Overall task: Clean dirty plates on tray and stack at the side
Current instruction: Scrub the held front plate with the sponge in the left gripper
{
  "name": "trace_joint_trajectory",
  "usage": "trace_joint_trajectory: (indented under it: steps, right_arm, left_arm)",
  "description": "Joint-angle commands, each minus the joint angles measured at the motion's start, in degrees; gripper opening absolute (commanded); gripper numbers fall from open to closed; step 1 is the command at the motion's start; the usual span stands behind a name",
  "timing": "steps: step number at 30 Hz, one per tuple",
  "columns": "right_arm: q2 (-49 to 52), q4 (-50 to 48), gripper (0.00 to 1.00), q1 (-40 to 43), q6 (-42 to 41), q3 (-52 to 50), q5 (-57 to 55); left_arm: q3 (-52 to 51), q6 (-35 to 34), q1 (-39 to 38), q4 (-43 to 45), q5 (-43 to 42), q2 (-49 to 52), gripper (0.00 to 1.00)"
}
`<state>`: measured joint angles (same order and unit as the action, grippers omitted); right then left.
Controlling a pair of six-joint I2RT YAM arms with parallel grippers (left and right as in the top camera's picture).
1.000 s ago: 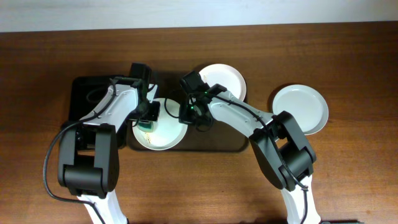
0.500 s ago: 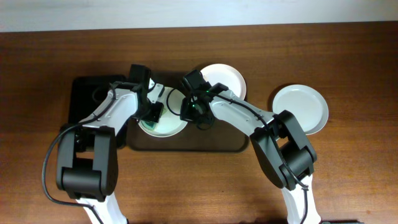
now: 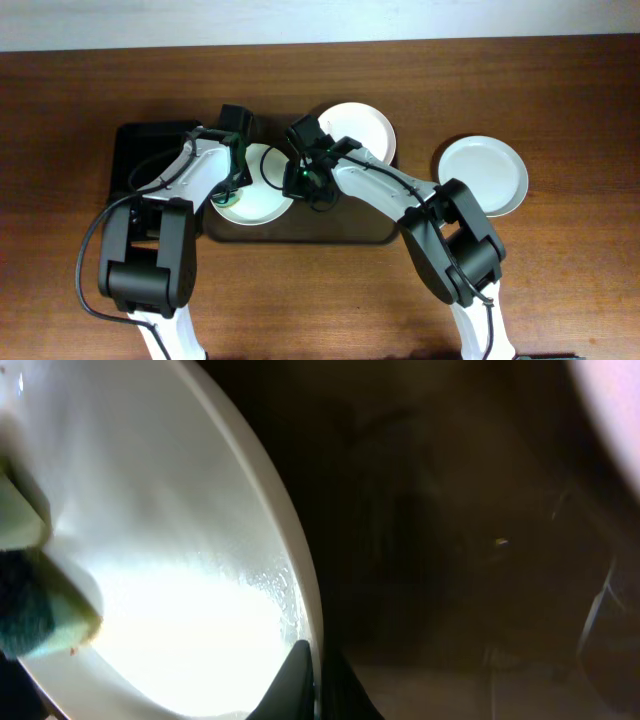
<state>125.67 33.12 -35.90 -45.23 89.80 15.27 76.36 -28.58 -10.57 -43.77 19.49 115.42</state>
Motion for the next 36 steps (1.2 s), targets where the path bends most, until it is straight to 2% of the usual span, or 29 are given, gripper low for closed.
trace_joint_trajectory:
  steps: [1, 2, 3, 5, 7, 11, 14, 15, 17, 20, 24, 27, 29, 33, 36]
  right_arm:
    - [1.4, 1.5, 0.04, 0.7, 0.8, -0.5, -2.3]
    - [1.4, 1.5, 0.04, 0.7, 0.8, -0.5, -2.3]
    - [1.4, 1.5, 0.04, 0.7, 0.8, -0.5, -2.3]
    - [1.4, 1.5, 0.04, 0.7, 0.8, -0.5, -2.3]
    - [1.4, 1.5, 0.04, 0.7, 0.9, -0.5, -2.3]
    - [1.4, 1.6, 0.04, 0.7, 1.3, -0.5, -1.9]
    - [1.4, 1.5, 0.04, 0.7, 1.3, -0.5, -1.9]
    - [1.4, 1.5, 0.04, 0.7, 1.3, -0.5, -1.9]
    - [1.4, 1.5, 0.04, 0.7, 1.3, -0.5, -1.9]
    - [1.4, 1.5, 0.04, 0.7, 1.3, -0.5, -1.9]
    - [1.4, 1.5, 0.04, 0.7, 1.3, -0.5, -1.9]
    - [1.4, 1.5, 0.04, 0.7, 1.5, -0.5, -1.9]
    - [1.4, 1.5, 0.04, 0.7, 1.5, -0.5, -1.9]
    - [1.4, 1.3, 0.04, 0.7, 1.5, -0.5, -1.9]
    - [1.4, 1.1, 0.04, 0.7, 1.5, -0.5, -1.9]
  left_arm:
    - [-1.0, -0.8, 1.7, 4.6, 5.9, 2.9, 0.01]
    - [-1.0, 2.3, 1.6, 5.4, 0.5, 2.9, 0.00]
    - [-1.0, 10.1, 1.6, 6.3, -10.1, 2.9, 0.01]
    - [-1.0, 16.9, 1.6, 5.9, -17.9, 2.9, 0.01]
    - [-1.0, 27.3, 1.9, 5.7, -32.3, 2.9, 0.01]
    - [1.3, 28.9, 3.4, 6.8, -37.8, 2.9, 0.00]
    - [8.9, 28.9, 3.8, 5.8, -36.5, 2.9, 0.00]
    - [10.8, 28.9, 3.7, 7.0, -33.6, 2.9, 0.00]
    - [10.9, 30.1, 3.5, 11.6, -28.1, 3.3, 0.01]
    - [10.9, 32.6, 3.5, 11.1, -27.5, 5.6, 0.01]
    - [10.9, 35.0, 3.6, 0.6, -26.7, 7.4, 0.00]
    - [10.9, 34.9, 3.6, -3.9, -19.9, 7.3, 0.01]
    - [15.5, 34.9, 3.6, -4.7, -20.3, 7.2, 0.01]
    - [32.7, 34.8, 3.6, -15.5, -26.4, 7.1, 0.01]
    - [32.2, 32.5, 3.6, -27.8, -27.6, 7.4, 0.00]
